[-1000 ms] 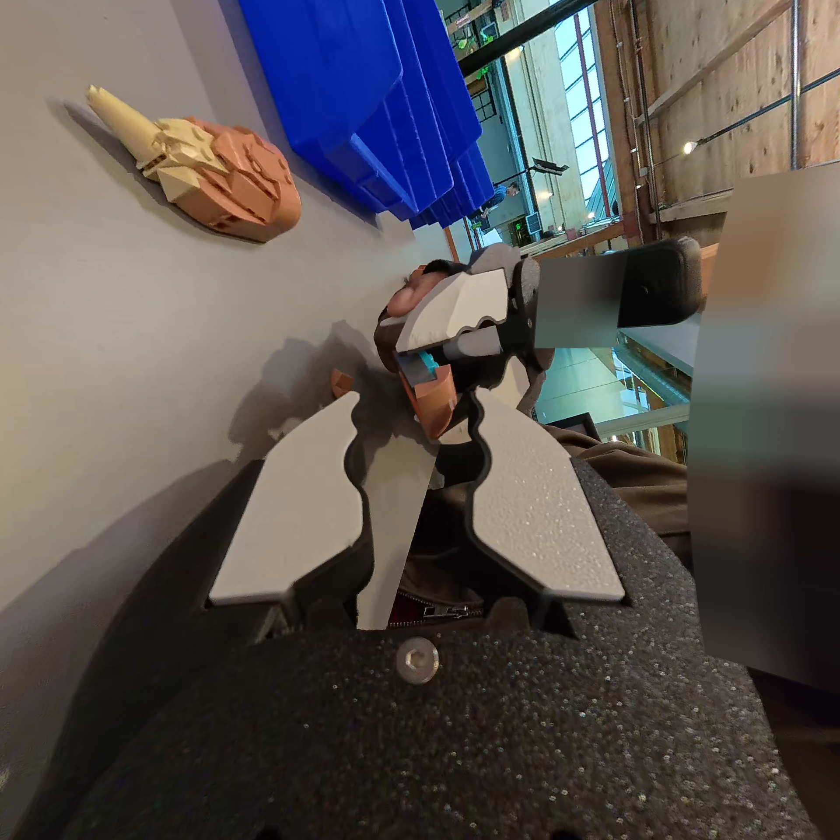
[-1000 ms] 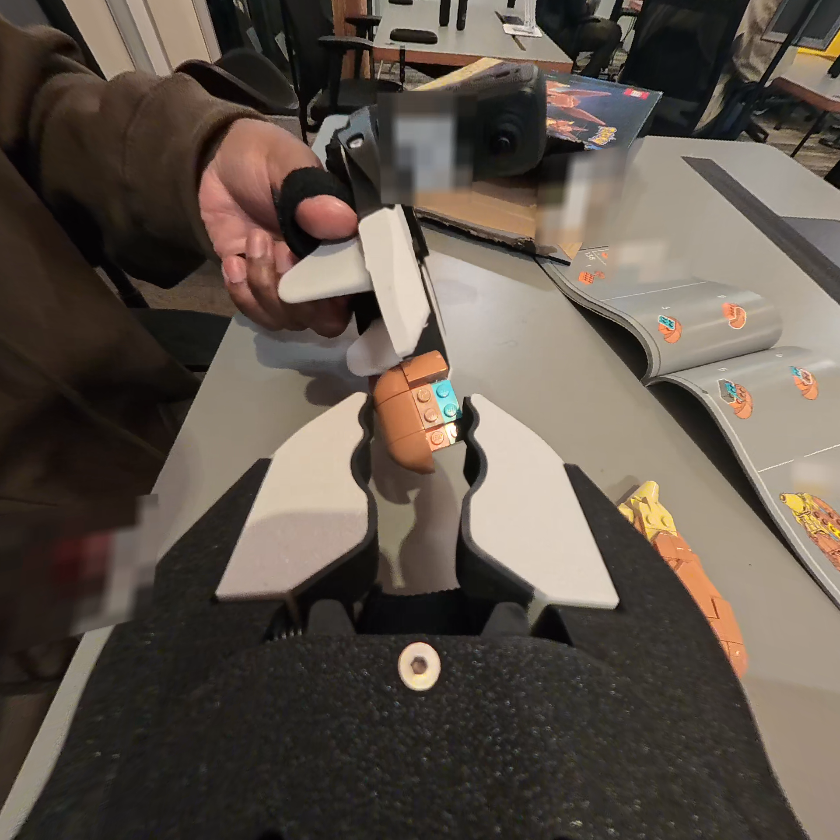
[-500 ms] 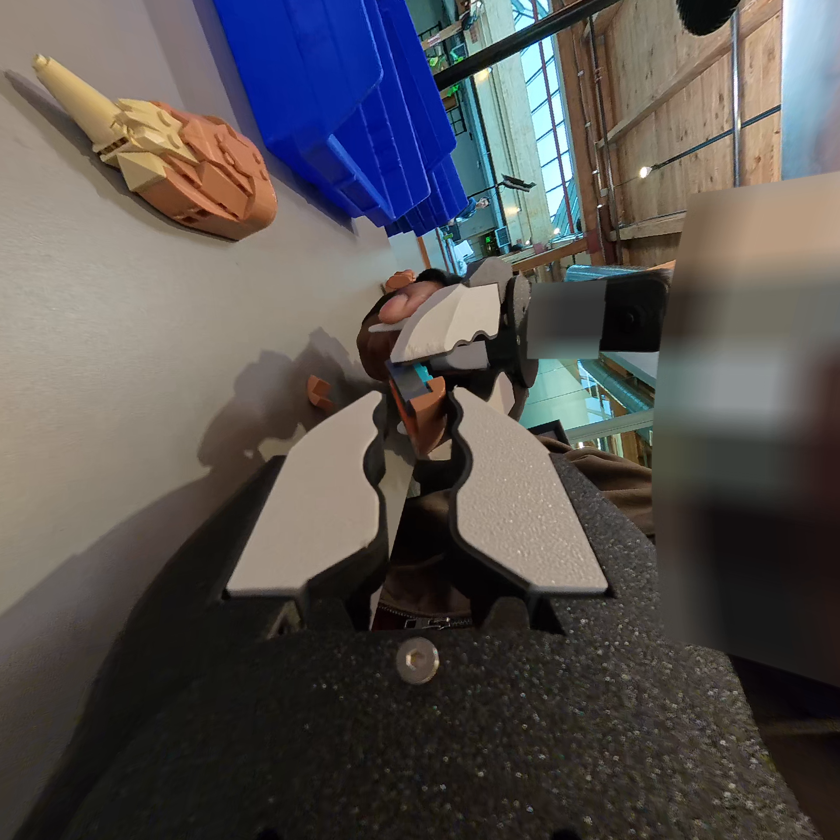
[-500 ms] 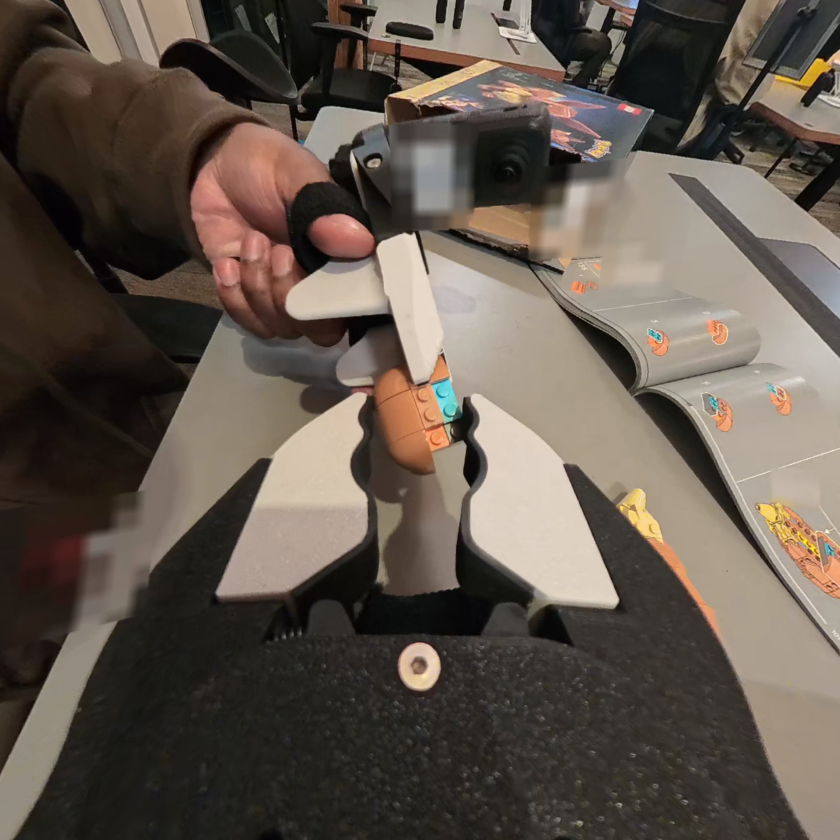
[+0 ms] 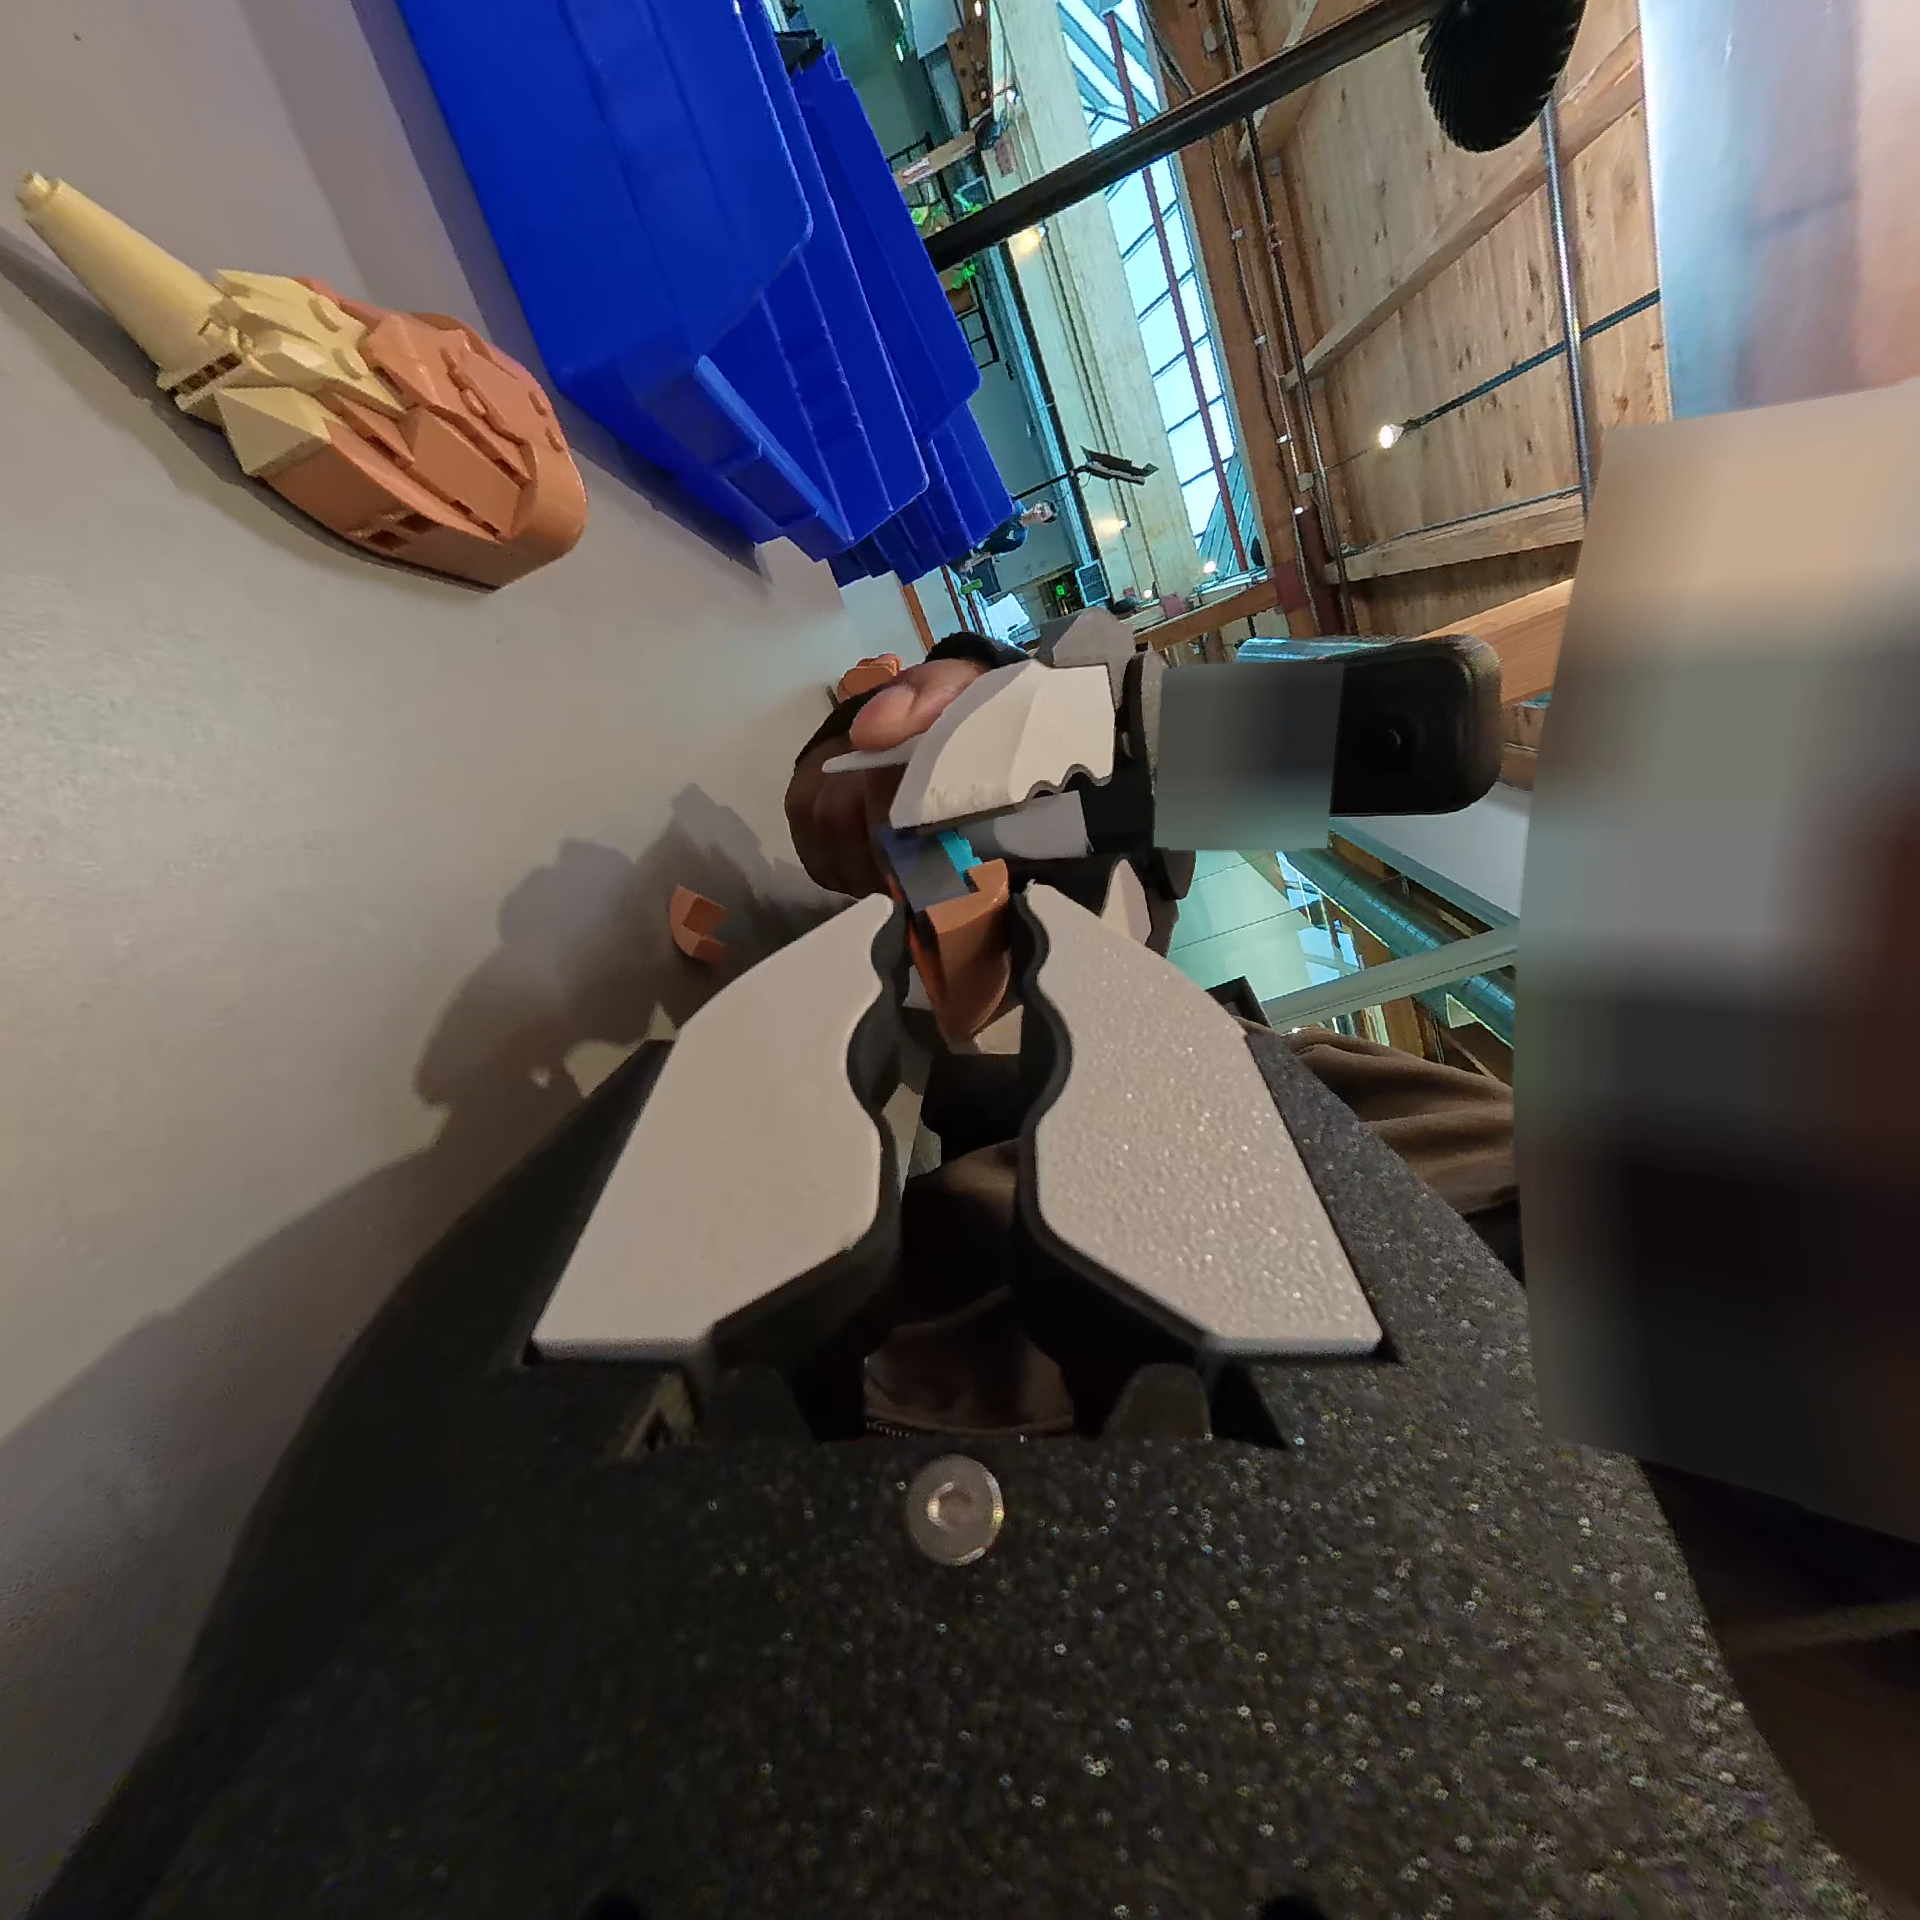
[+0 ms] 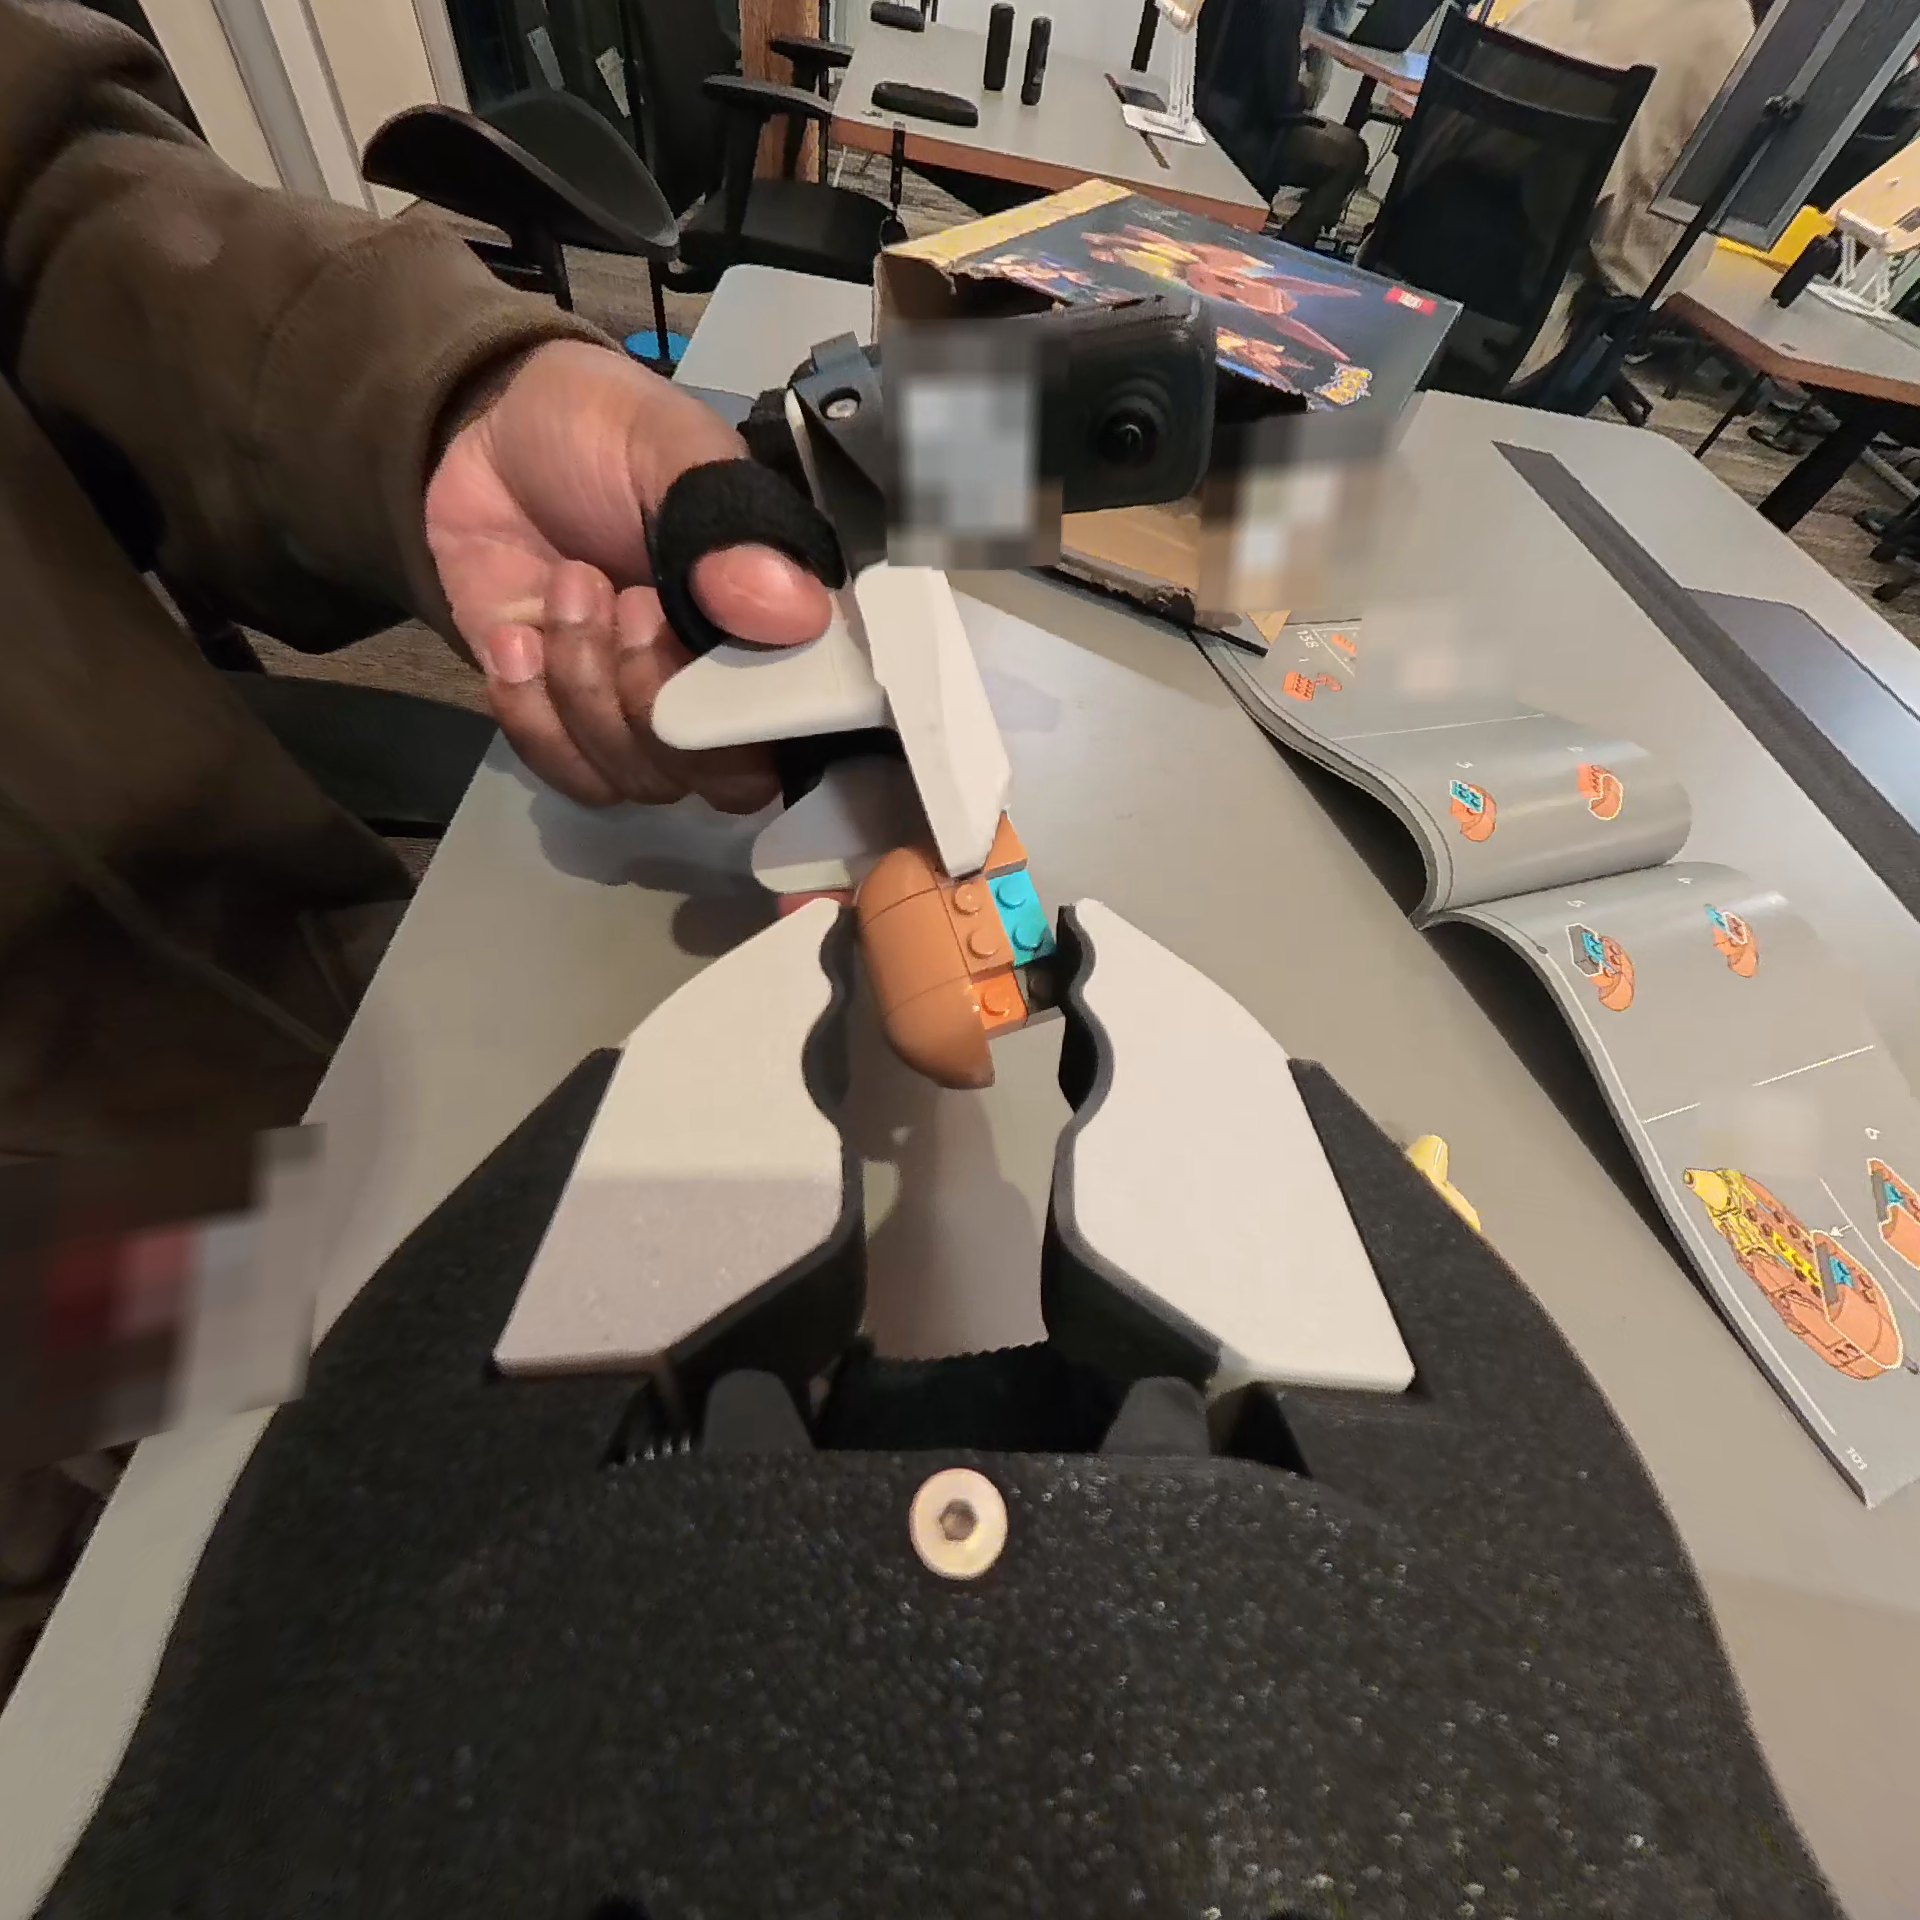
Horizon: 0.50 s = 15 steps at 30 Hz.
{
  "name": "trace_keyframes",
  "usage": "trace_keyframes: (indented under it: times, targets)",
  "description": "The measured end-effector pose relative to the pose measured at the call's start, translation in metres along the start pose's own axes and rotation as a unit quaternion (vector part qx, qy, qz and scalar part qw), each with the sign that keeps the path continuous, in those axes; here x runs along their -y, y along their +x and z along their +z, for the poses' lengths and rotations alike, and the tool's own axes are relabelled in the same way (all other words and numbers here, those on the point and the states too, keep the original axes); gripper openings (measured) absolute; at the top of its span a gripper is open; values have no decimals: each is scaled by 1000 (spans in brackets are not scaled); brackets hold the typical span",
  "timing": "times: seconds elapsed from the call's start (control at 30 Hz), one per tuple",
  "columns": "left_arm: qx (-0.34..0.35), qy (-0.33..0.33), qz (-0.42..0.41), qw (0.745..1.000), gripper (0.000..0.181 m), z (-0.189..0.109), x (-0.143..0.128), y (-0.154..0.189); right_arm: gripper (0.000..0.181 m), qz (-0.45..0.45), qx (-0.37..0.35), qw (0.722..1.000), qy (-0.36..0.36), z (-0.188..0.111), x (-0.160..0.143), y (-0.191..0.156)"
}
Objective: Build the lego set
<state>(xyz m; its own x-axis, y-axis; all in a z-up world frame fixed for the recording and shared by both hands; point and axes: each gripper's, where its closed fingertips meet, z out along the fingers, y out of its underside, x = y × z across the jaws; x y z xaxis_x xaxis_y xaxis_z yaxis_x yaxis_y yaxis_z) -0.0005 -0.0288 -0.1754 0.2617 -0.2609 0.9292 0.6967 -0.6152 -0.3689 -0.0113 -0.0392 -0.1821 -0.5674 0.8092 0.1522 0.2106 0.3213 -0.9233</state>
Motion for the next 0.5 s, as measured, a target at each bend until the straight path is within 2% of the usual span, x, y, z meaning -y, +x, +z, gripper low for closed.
trace_keyframes:
  times: [0.5]
  targets:
    - [2, 7, 18, 1000, 17, -1, -2, -1, 36, -21, -7, 1000, 4, 1, 0, -2]
